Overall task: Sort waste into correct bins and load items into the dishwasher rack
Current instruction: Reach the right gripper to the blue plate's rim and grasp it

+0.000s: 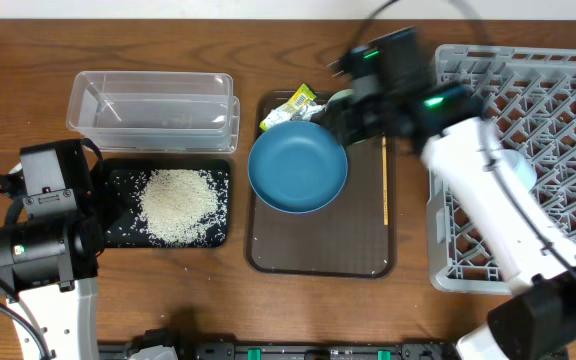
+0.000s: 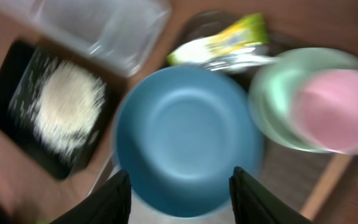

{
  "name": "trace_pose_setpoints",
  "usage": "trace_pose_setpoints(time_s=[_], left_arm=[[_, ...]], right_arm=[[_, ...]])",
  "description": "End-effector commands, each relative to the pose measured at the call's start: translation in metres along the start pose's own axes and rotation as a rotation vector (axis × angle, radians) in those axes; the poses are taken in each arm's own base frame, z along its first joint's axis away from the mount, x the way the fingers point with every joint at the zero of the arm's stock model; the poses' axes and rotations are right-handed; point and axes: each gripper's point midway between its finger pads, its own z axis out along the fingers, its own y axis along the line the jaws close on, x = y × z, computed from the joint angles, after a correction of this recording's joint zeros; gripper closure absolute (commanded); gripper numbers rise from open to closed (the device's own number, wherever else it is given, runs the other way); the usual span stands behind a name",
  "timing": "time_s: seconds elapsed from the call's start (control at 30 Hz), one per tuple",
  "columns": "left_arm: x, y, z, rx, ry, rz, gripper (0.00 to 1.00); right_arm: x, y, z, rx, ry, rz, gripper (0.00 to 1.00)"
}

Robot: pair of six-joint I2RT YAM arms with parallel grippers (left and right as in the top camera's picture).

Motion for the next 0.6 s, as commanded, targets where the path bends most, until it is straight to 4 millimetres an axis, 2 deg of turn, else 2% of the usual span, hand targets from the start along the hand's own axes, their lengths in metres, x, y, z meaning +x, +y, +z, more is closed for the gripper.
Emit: trace_pose_setpoints(time_s=[0.0,0.07,0.3,0.57], left_arm=[[0.0,0.002,0.001,-0.011,0.001,0.001,0.09],[0.0,0.002,0.001,-0.011,0.001,0.001,0.09],[0.0,0.002,0.001,-0.011,0.001,0.0,0.09],[0.0,0.002,0.001,-0.011,0.001,0.001,0.1]], right_arm=[[0.017,0.031,0.03,0.033,0.06,-0.159,0.45],[0.03,0.045,0.052,0.067,0.102,-0.217,0.42],[0.082,0.081,0.12,0.079,0.25,-0.336,0.44],[0.11,0.087,0.15,0.115,0.321,-0.38,0.51]])
